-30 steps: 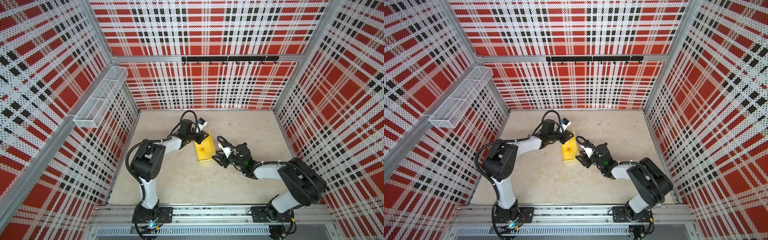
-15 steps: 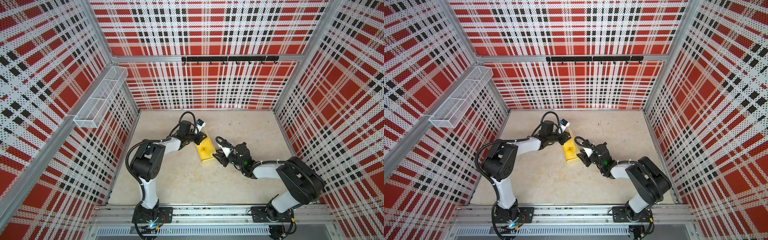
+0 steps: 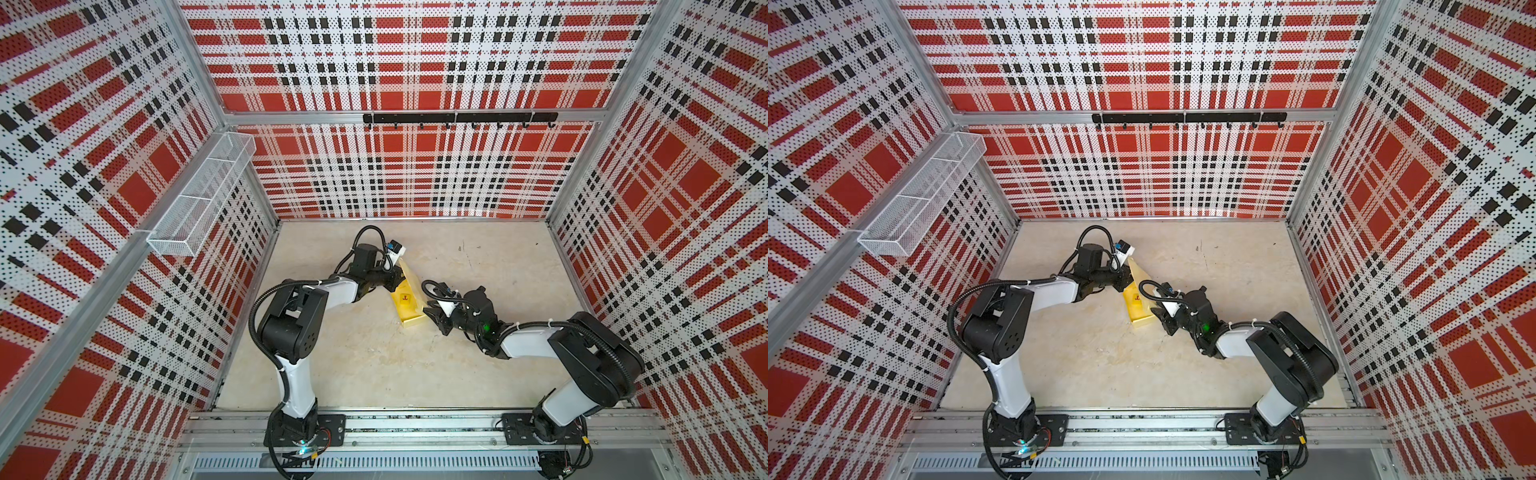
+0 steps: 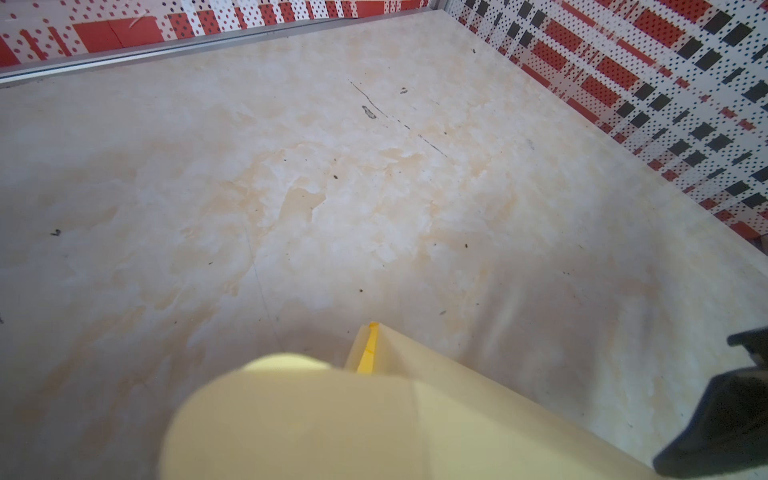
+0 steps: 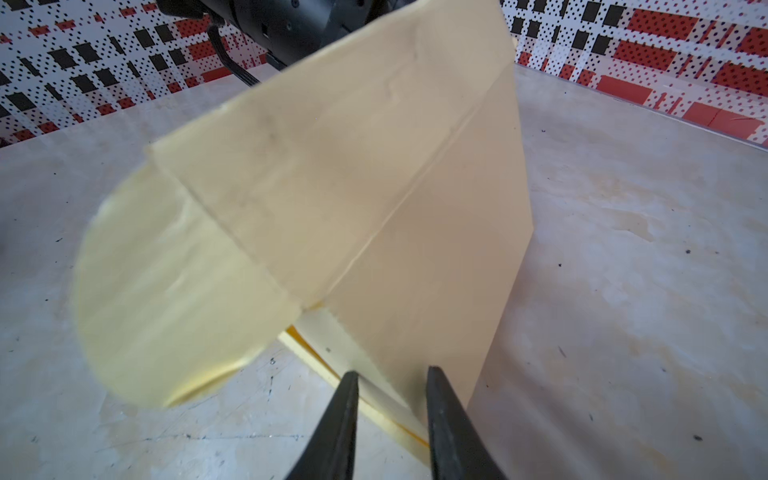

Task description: Fold the paper box

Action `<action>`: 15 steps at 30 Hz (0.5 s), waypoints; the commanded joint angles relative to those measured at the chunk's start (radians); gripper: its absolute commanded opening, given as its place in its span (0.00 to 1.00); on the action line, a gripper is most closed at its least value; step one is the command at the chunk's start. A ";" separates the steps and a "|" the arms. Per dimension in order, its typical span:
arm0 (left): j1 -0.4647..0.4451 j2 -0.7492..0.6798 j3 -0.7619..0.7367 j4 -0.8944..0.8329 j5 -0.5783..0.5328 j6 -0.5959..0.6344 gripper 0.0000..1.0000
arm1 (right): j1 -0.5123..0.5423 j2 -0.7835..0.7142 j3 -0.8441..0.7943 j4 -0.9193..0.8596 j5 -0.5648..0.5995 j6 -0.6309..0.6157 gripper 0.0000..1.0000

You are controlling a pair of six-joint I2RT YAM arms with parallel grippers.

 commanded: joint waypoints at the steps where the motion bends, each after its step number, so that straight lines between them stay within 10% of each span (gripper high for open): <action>1: -0.006 -0.032 -0.022 -0.002 0.040 -0.012 0.14 | 0.012 0.020 0.036 0.065 0.060 -0.040 0.29; 15: -0.001 -0.040 -0.039 -0.001 0.038 -0.010 0.14 | 0.067 0.036 0.045 0.058 0.163 -0.107 0.24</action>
